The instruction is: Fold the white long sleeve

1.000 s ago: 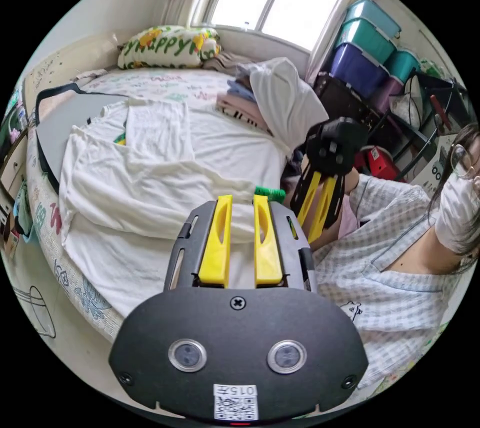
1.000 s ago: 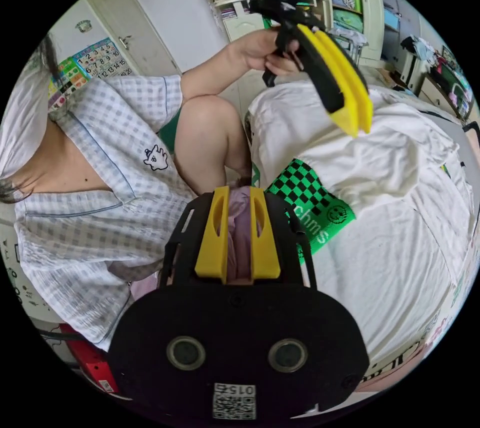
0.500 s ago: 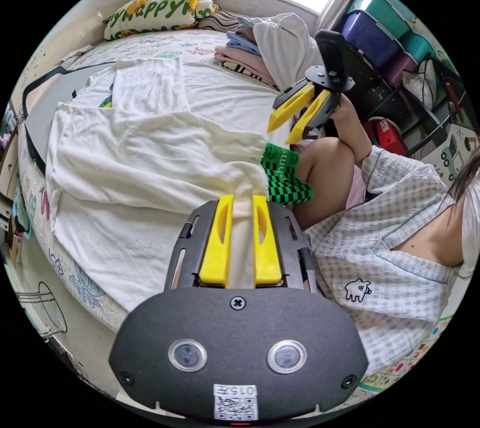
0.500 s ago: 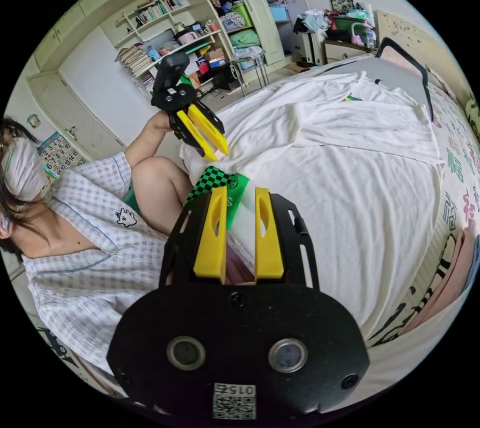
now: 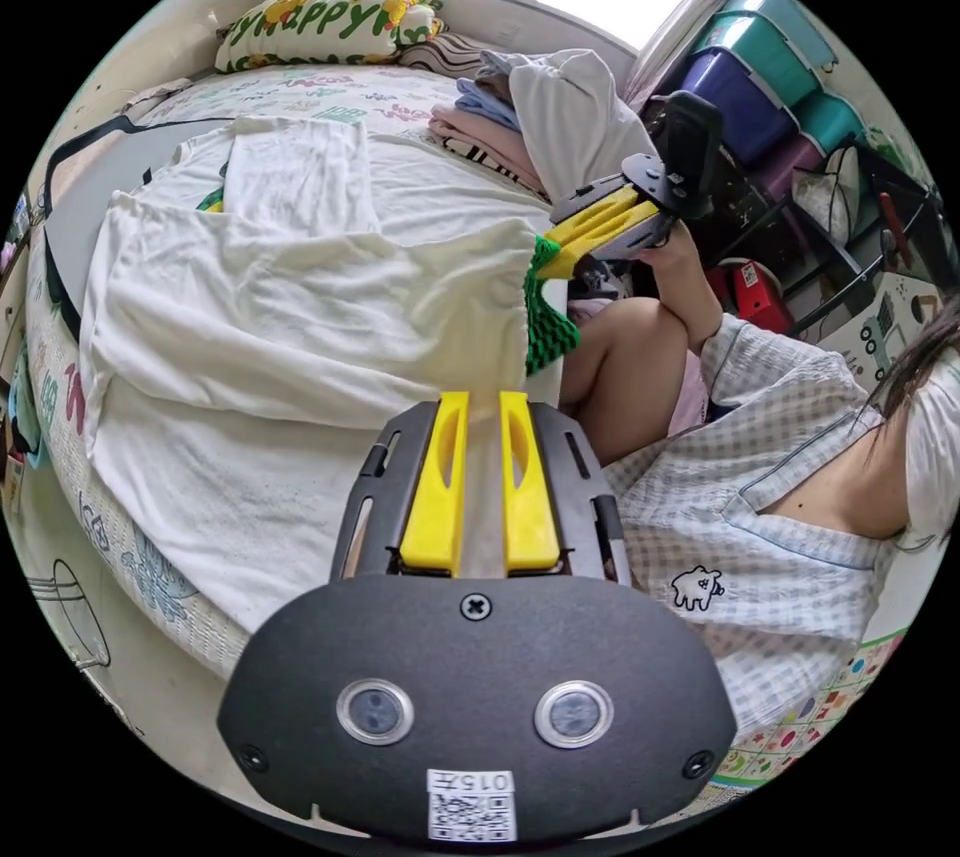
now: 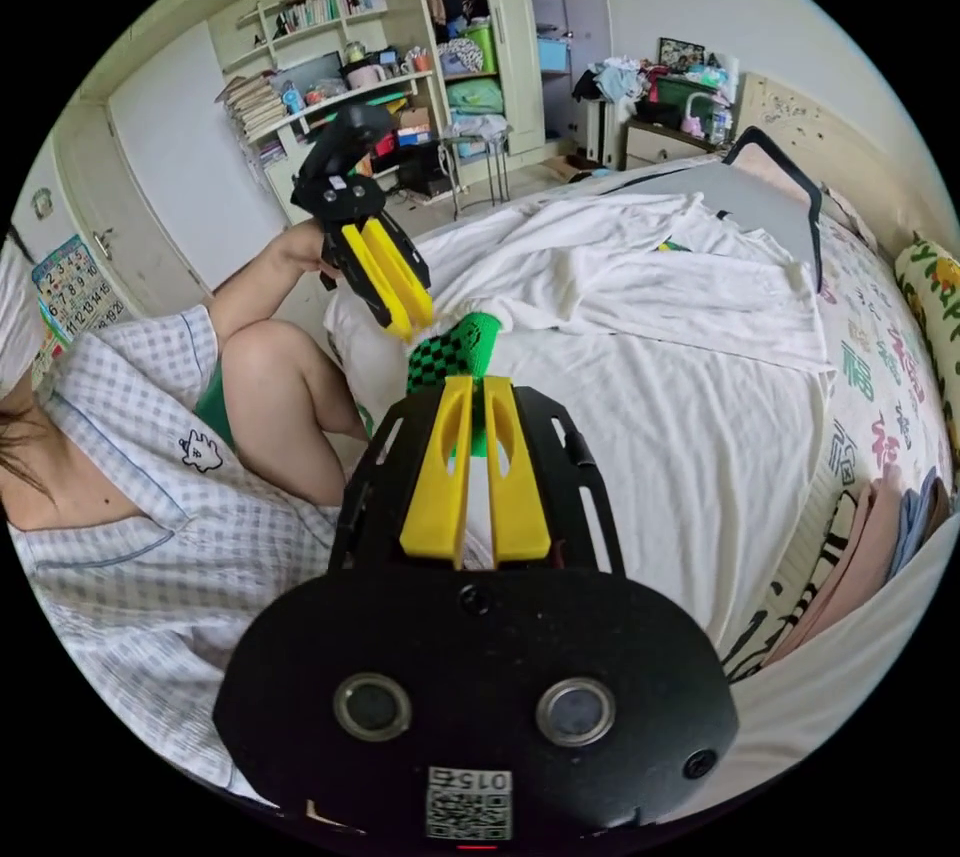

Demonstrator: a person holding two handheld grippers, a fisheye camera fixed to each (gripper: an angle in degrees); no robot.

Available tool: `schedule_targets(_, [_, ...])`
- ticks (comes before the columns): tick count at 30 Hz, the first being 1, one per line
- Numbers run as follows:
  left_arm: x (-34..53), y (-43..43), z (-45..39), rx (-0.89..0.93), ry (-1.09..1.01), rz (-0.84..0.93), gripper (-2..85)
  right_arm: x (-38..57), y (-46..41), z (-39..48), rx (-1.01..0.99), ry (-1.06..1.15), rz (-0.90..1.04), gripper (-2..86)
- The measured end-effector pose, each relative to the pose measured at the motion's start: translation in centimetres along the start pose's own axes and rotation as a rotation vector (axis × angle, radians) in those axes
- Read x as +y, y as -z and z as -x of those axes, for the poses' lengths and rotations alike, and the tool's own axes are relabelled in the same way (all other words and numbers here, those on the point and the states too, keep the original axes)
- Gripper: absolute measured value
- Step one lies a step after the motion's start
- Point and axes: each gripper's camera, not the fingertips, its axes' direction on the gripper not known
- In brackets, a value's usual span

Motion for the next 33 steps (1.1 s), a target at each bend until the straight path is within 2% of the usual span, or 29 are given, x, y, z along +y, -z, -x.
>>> schedule_targets(5, [2.1, 2.0, 0.0, 0.061, 0.011, -0.119, 5.3, 1.7, 3.8, -2.4, 0.051, -0.034, -0.152, 1.3])
schedule_targets(10, [5.4, 4.0, 1.0, 0.014, 0.075, -0.191, 5.4, 2.1, 1.2, -5.2, -0.122, -0.01, 0.053, 3.4])
schedule_targets(13, [8.0, 6.3, 1.4, -0.124, 0.12, -0.243, 6.9, 1.8, 1.3, -6.0, -0.094, 0.048, 0.029, 5.0])
schedule_targets(17, [11.9, 9.0, 2.5, -0.383, 0.155, -0.365, 10.4, -0.9, 4.6, -9.8, -0.028, -0.053, -0.071, 6.1])
schedule_targets(22, [14.3, 8.9, 5.3, -0.575, 0.186, -0.409, 10.2, -6.4, 6.7, -14.9, 0.085, -0.174, -0.273, 6.2])
schedule_targets(25, [13.9, 7.9, 7.9, -0.643, 0.18, -0.363, 9.9, -12.2, 2.8, -18.6, -0.004, -0.216, -0.24, 6.4])
schedule_targets(28, [12.4, 6.2, 10.9, -0.609, 0.156, -0.293, 10.5, -18.5, -4.0, -22.4, -0.125, -0.263, -0.117, 7.6])
schedule_targets(33, [9.9, 4.0, 12.7, -0.578, 0.038, -0.17, 11.3, -26.9, -14.3, -27.5, -0.11, -0.329, 0.058, 9.1])
